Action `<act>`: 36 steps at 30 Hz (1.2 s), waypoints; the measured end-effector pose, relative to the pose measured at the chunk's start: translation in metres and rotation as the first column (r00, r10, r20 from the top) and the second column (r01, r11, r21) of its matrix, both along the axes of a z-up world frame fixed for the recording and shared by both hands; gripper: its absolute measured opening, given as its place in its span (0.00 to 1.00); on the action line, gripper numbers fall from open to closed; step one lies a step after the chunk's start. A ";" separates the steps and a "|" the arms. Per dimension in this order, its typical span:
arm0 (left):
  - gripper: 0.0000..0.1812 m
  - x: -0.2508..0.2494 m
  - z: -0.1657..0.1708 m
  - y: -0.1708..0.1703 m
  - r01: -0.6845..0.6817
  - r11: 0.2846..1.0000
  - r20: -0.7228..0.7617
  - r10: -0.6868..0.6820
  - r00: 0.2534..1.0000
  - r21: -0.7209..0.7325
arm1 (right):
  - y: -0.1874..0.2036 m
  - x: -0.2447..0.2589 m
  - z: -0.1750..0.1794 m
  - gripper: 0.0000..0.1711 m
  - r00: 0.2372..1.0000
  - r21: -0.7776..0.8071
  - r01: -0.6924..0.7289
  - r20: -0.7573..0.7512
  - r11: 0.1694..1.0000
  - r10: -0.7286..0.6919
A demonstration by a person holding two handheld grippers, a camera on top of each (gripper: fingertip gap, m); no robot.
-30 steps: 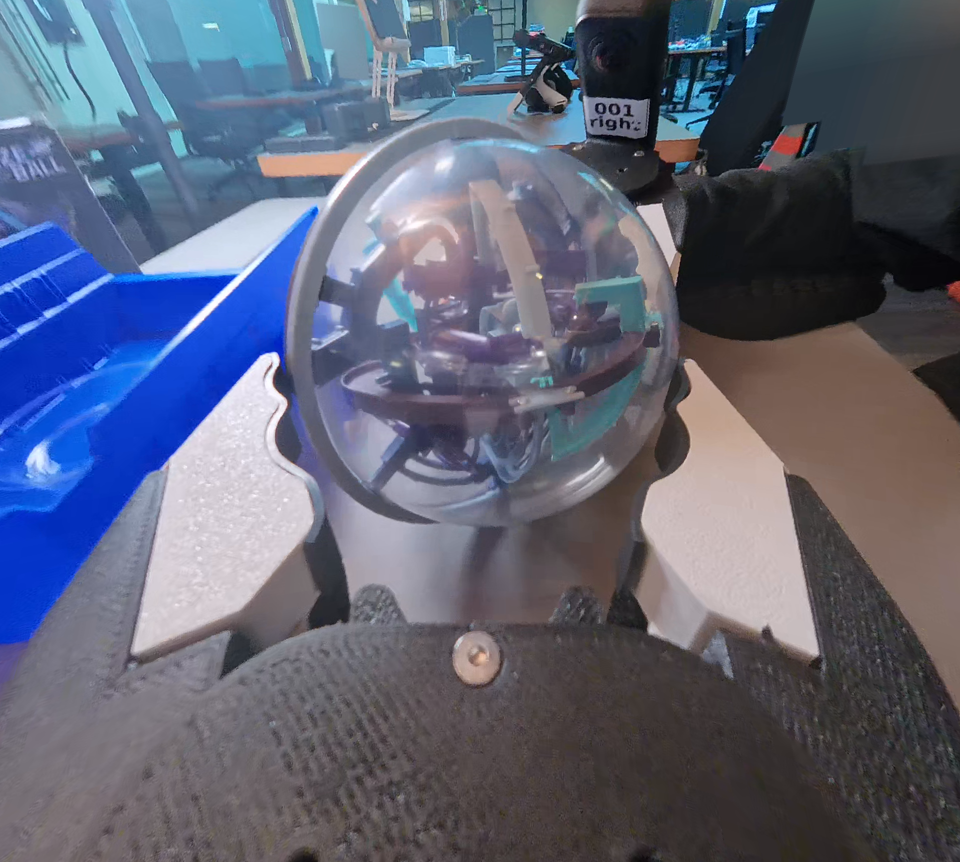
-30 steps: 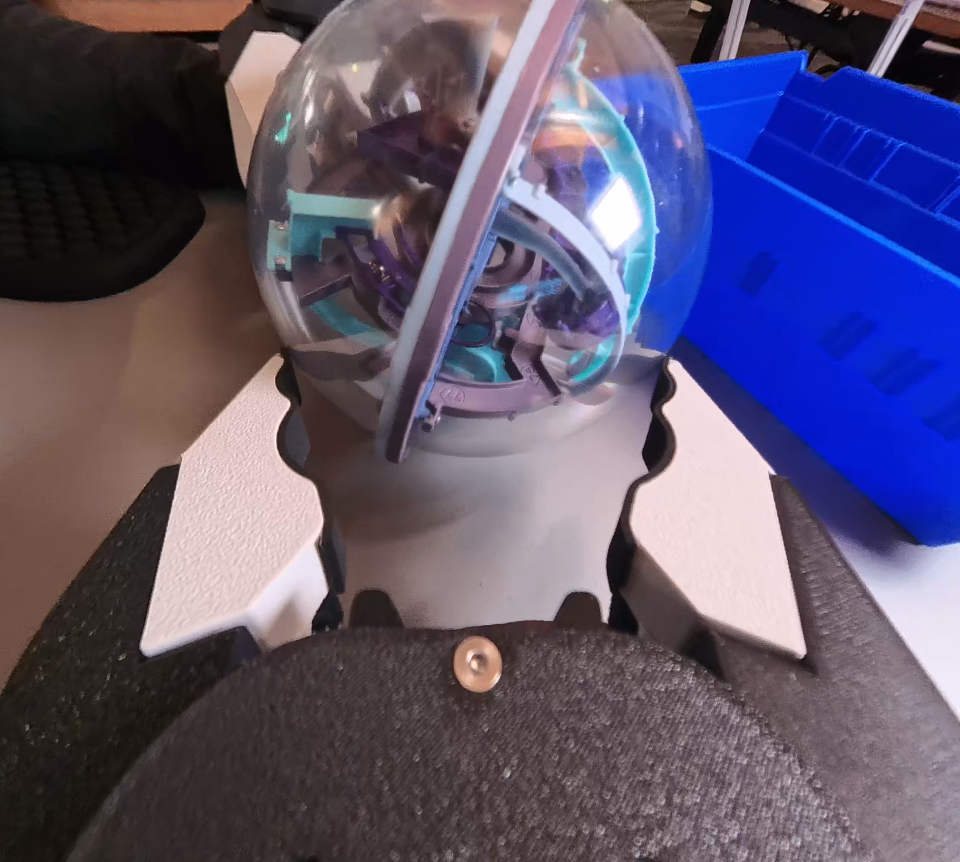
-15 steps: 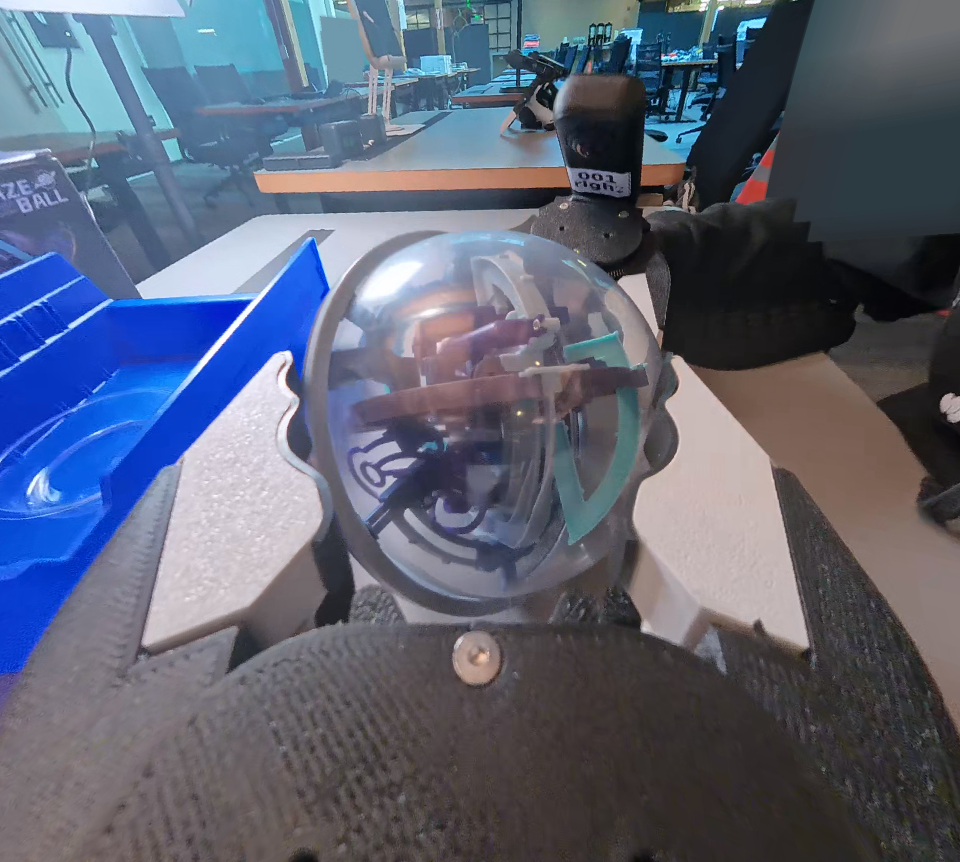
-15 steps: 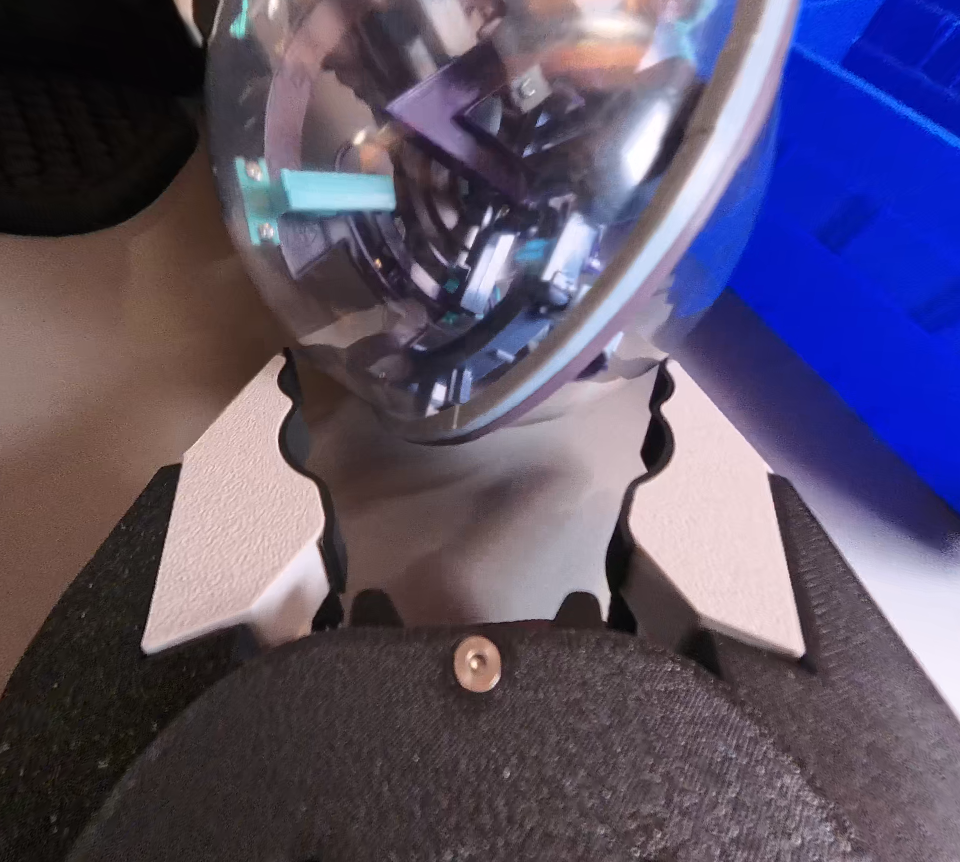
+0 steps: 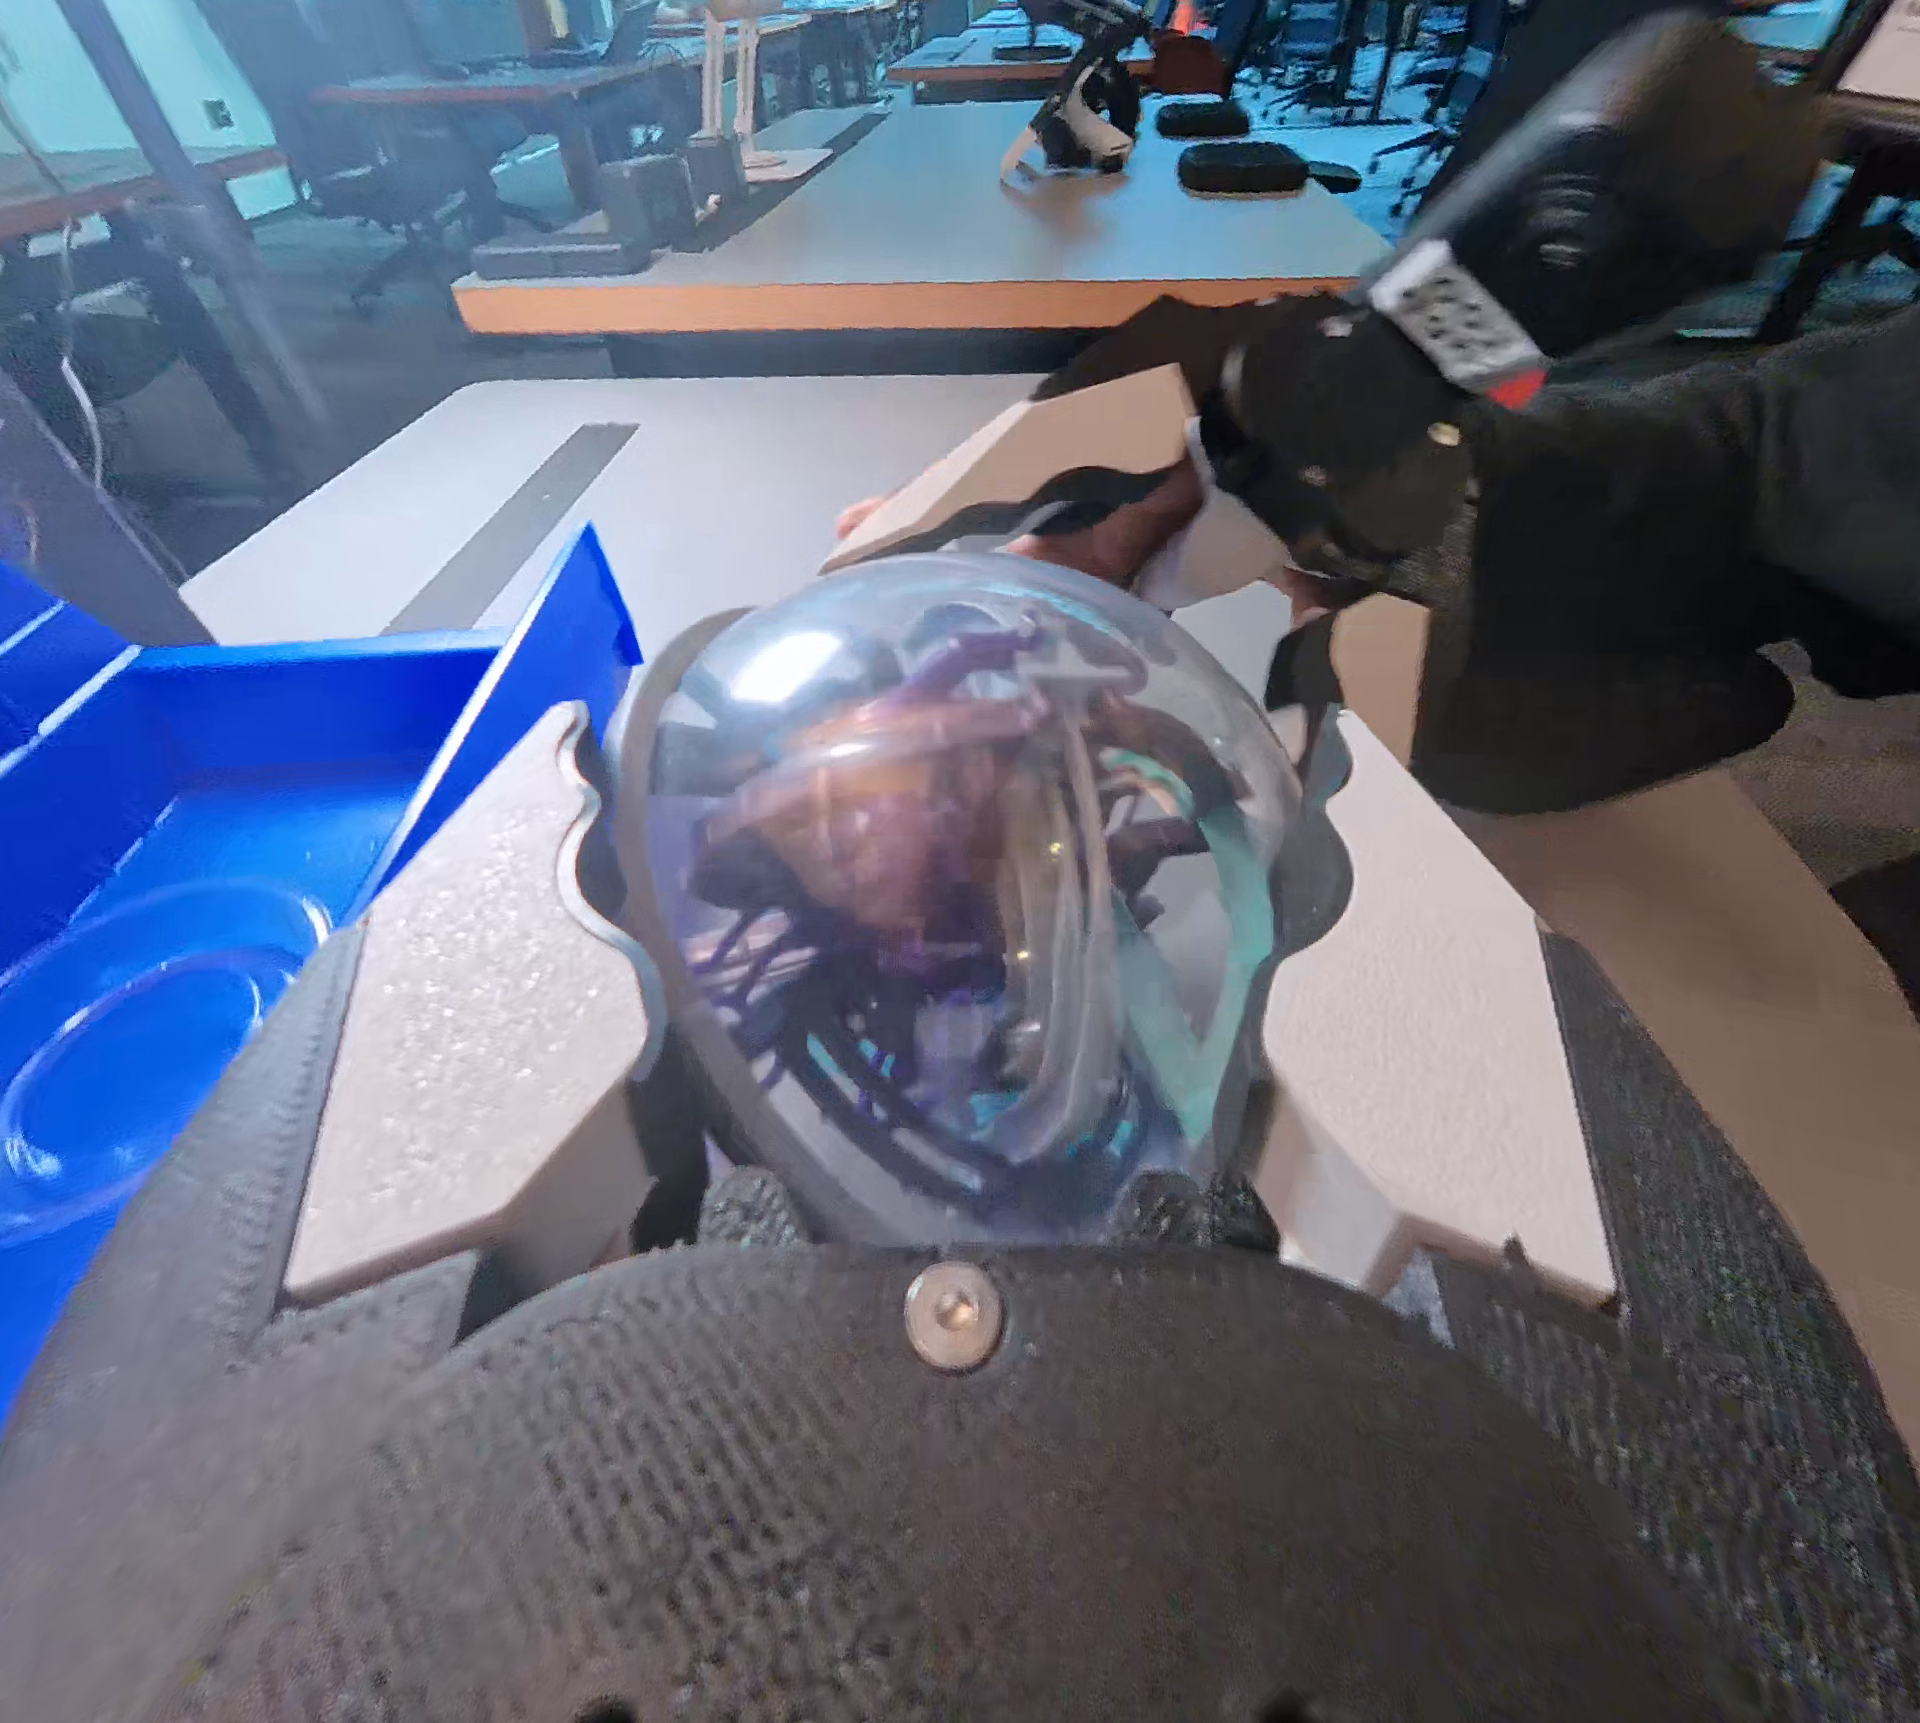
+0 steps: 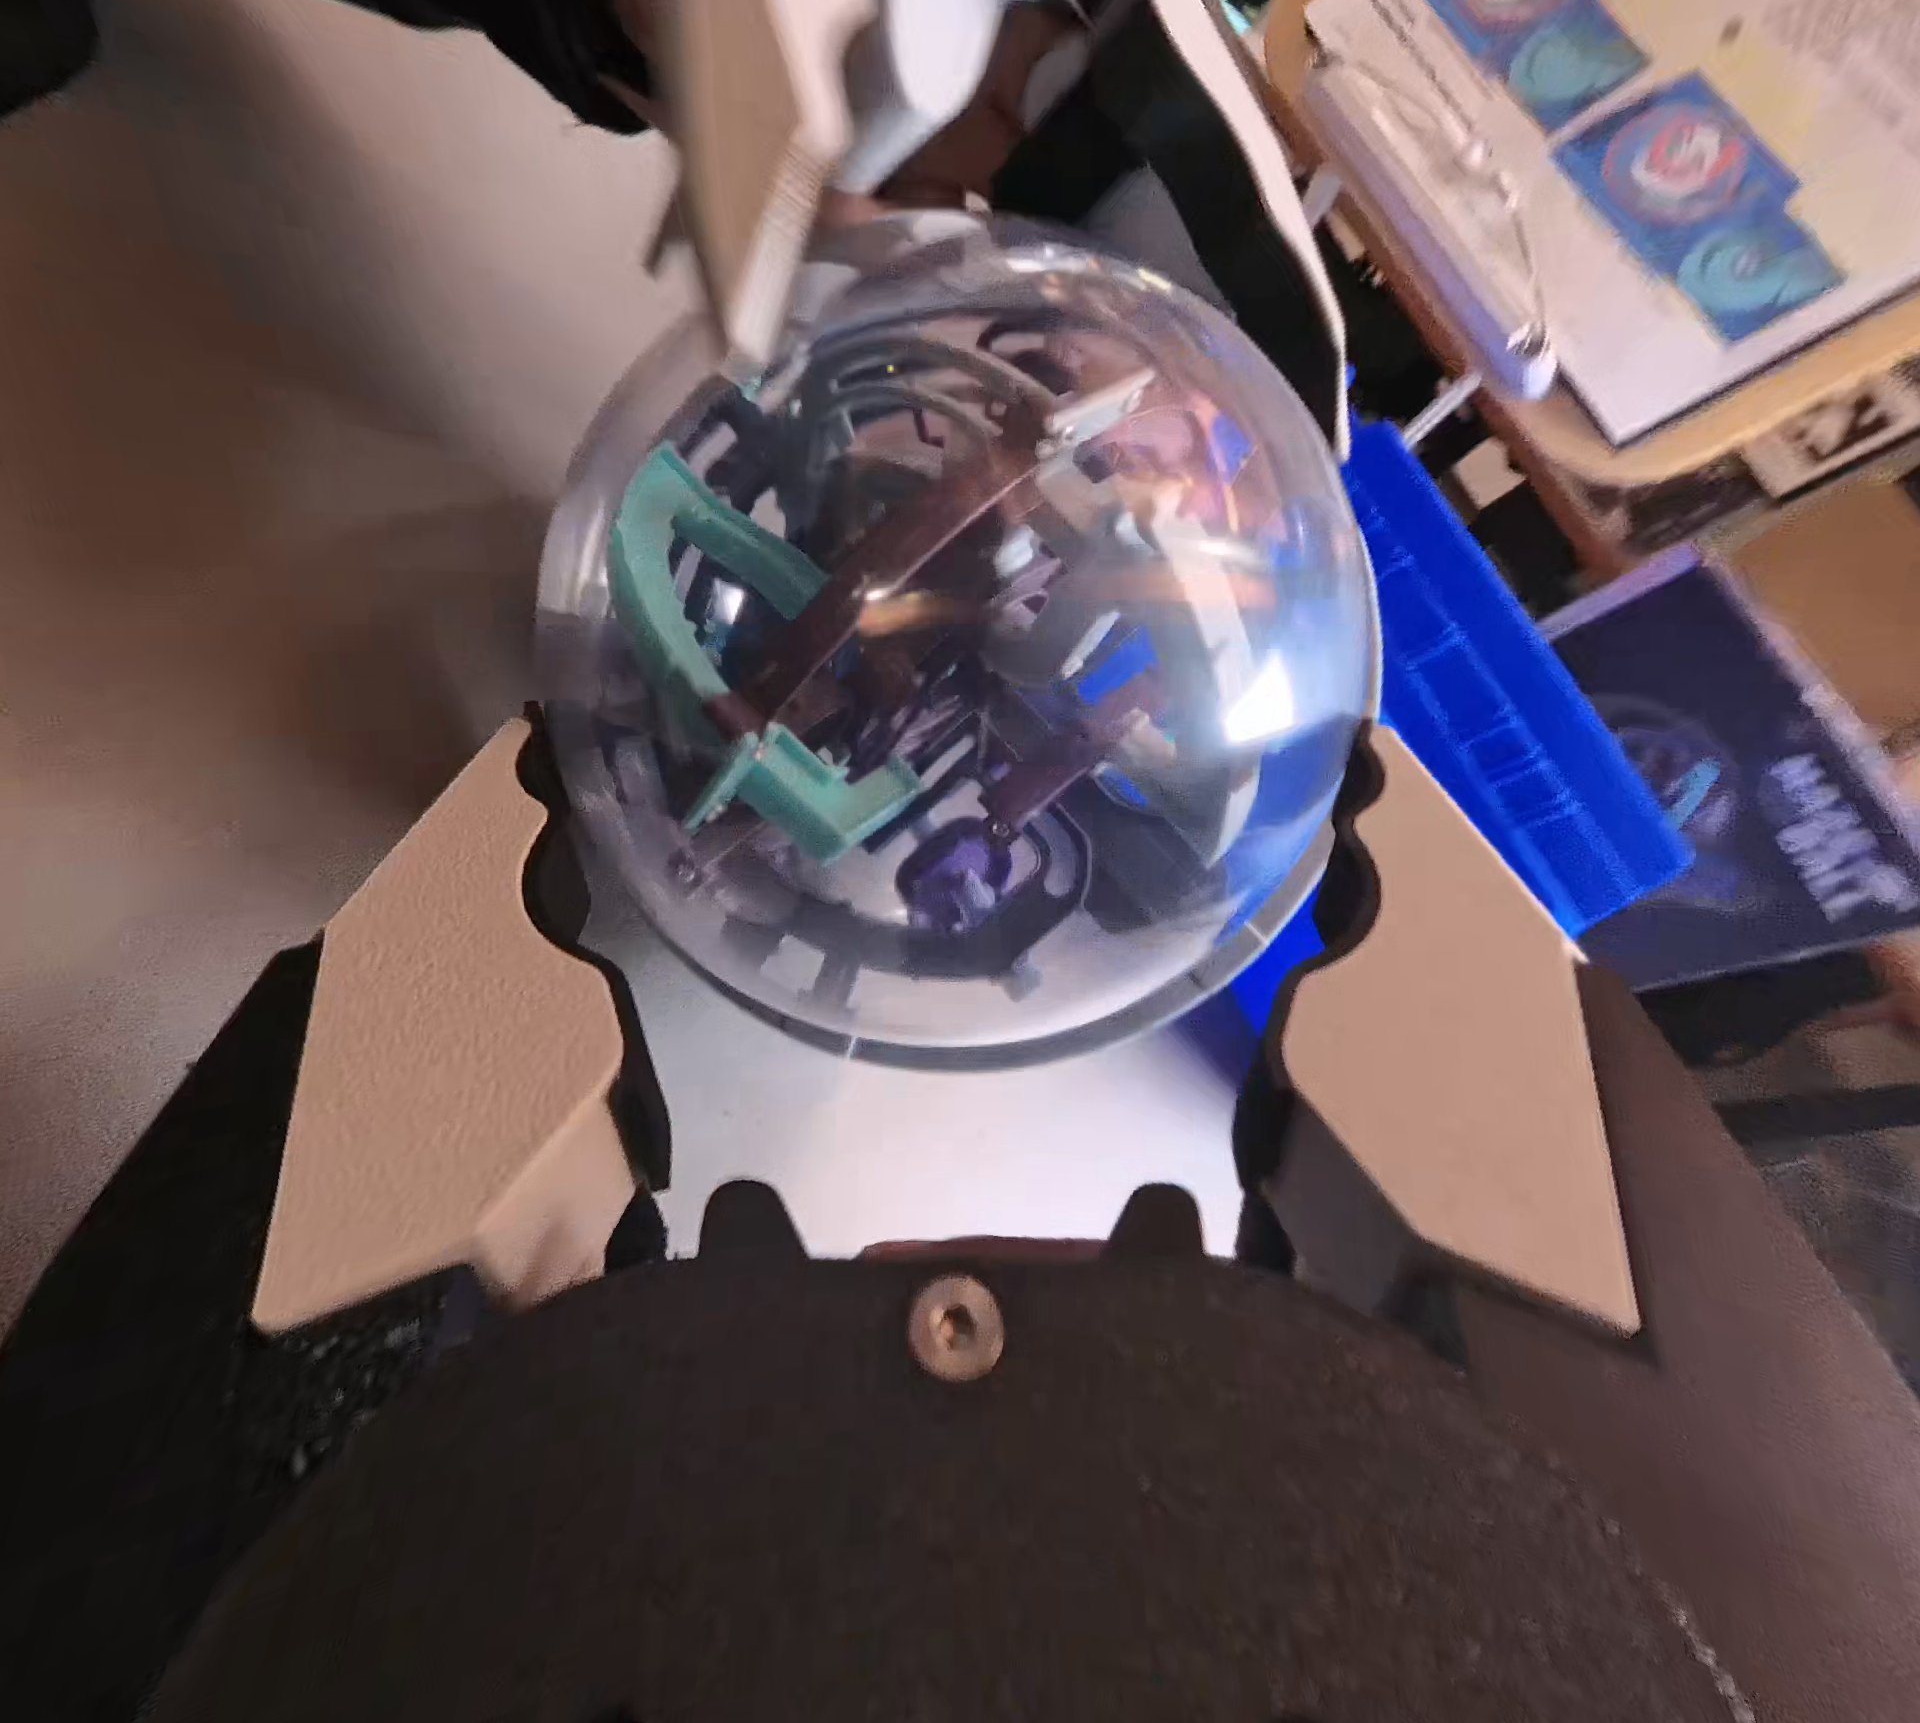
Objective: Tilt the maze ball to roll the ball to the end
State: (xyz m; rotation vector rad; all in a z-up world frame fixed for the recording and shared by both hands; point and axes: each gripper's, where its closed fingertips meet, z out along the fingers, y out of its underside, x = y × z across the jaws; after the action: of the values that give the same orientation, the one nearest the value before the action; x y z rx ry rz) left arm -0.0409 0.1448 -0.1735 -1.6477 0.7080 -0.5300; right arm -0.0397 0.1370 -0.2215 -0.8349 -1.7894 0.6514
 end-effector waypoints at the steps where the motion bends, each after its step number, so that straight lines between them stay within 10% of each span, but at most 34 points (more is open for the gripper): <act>1: 0.74 0.000 0.003 -0.003 0.020 0.999 0.004 -0.020 1.000 0.029 | 0.006 0.002 -0.002 0.83 1.000 -0.062 0.009 0.008 0.998 -0.008; 8: 0.79 -0.038 -0.061 -0.011 -0.013 0.999 -0.086 0.010 0.996 -0.033 | 0.029 0.008 -0.009 0.82 0.999 -0.603 -0.023 0.005 0.798 0.033; 15: 0.78 -0.024 -0.061 -0.003 -0.013 1.000 -0.102 0.012 0.995 -0.007 | 0.023 0.004 -0.018 0.82 0.996 -0.795 -0.001 0.052 0.607 0.069; 25: 0.76 -0.029 -0.047 -0.003 -0.009 0.998 -0.005 0.009 1.000 -0.064 | 0.027 0.007 -0.006 0.82 1.000 -0.461 0.025 0.026 0.887 -0.015; 36: 0.74 -0.035 -0.026 -0.001 -0.016 0.994 0.135 0.030 0.990 -0.110 | 0.023 -0.002 -0.019 0.79 0.999 -0.607 0.041 0.052 0.794 -0.012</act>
State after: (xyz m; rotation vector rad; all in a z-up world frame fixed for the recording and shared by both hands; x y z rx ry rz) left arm -0.0764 0.1438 -0.1998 -1.7002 0.5671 -0.6680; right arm -0.0419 0.1597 -0.2408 -1.3101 -1.6084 1.2371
